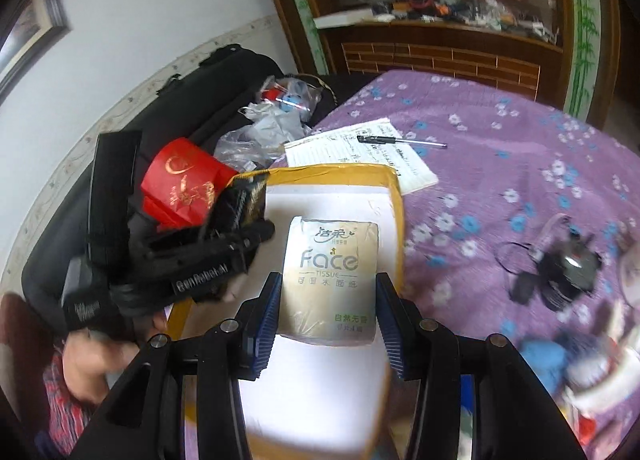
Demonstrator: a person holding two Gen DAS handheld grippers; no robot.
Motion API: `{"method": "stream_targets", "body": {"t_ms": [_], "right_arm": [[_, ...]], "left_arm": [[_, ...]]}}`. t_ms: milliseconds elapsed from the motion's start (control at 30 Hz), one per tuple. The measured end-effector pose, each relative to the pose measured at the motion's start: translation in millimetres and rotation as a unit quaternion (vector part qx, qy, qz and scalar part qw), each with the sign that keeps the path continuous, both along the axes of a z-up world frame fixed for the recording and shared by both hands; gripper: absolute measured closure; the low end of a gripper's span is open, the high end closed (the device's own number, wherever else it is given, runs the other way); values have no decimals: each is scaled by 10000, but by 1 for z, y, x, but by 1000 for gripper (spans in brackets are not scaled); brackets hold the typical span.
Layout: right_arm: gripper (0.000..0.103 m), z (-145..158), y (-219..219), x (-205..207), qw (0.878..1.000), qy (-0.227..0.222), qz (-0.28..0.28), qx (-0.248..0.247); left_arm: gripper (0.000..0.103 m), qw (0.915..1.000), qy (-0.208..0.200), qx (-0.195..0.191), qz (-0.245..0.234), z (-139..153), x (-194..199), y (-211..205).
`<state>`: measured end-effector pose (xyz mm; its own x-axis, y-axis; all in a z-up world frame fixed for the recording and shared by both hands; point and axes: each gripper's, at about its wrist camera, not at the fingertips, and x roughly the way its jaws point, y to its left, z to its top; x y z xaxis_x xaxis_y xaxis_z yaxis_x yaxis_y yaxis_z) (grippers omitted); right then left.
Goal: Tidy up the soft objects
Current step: 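Carry both held items over to the yellow-rimmed white box, then open both tools to drop the tissue pack and snack bag into the box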
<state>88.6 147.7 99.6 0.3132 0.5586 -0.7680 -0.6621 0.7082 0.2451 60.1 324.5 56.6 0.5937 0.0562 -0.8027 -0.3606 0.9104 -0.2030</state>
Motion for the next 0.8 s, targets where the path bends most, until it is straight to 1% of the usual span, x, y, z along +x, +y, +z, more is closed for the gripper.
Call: {"method": "stream_targets", "body": {"t_ms": [133,233,400,600,700,733,767,800], "right_arm": [[57,-22,35,31,9997,212,-135,-49],[57,-35,51,49,9992,313,-229,-91],[57,-55,69,71,9981,407,-407,-240],[56,-66,75,83,9974,453,-461,-331],[54,-69,78,85,9972,477,-458,-349],[53,-68,78,85,9974,455,-448,-345],[51,-68,78,85,9975,439,-440,-343],[47,-67,77,85,9977,455,-412,-304]], "left_arm": [[58,9998,179,-29,57,-12,13,12],[58,9995,299,66,101,-18,20,16],[57,9993,344,-56,134,-27,23,24],[57,9994,321,-66,107,-31,26,25],[54,9996,268,21,113,-28,24,24],[51,9996,259,16,118,-28,24,25],[48,9996,248,-9,119,-27,23,25],[48,9996,242,-37,112,-26,23,26]]}}
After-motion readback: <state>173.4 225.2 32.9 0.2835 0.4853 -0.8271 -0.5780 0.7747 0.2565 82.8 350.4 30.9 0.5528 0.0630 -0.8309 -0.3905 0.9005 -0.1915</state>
